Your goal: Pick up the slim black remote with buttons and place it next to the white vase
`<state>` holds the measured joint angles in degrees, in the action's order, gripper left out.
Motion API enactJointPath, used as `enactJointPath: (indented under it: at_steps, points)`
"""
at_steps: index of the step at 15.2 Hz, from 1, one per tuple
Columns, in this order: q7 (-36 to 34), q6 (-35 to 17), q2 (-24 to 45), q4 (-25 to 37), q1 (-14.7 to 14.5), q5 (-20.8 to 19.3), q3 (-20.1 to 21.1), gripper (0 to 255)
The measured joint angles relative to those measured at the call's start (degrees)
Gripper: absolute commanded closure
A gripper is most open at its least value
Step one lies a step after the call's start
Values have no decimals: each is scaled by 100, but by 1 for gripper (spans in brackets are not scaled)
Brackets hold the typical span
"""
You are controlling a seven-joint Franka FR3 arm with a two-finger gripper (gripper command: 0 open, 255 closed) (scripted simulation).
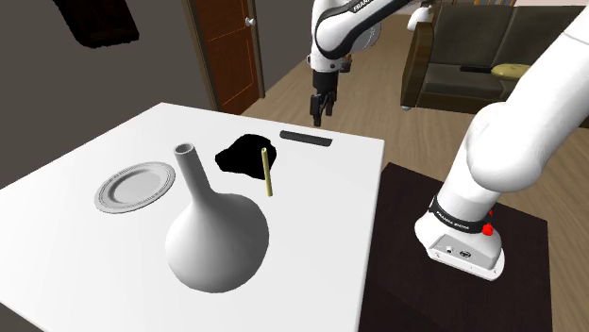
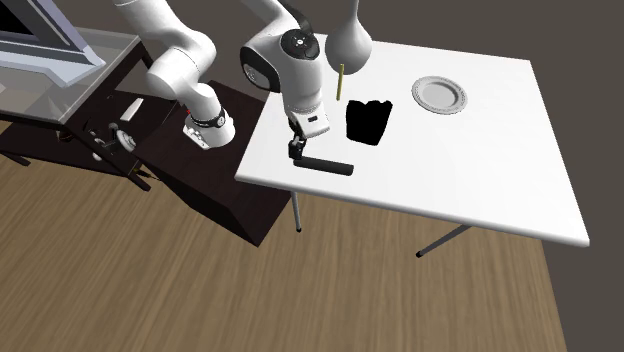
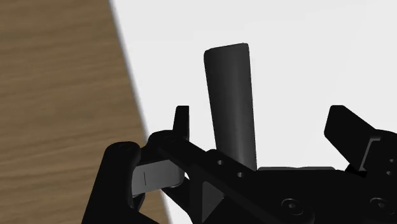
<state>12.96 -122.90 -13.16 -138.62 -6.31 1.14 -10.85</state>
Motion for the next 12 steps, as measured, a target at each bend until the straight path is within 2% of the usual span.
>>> enactJointPath:
  at_steps: [4, 12]
  points:
    - [542, -498, 824, 379, -119, 293, -60, 0]
    - [726, -1150, 1278, 182, -160, 480, -44, 0]
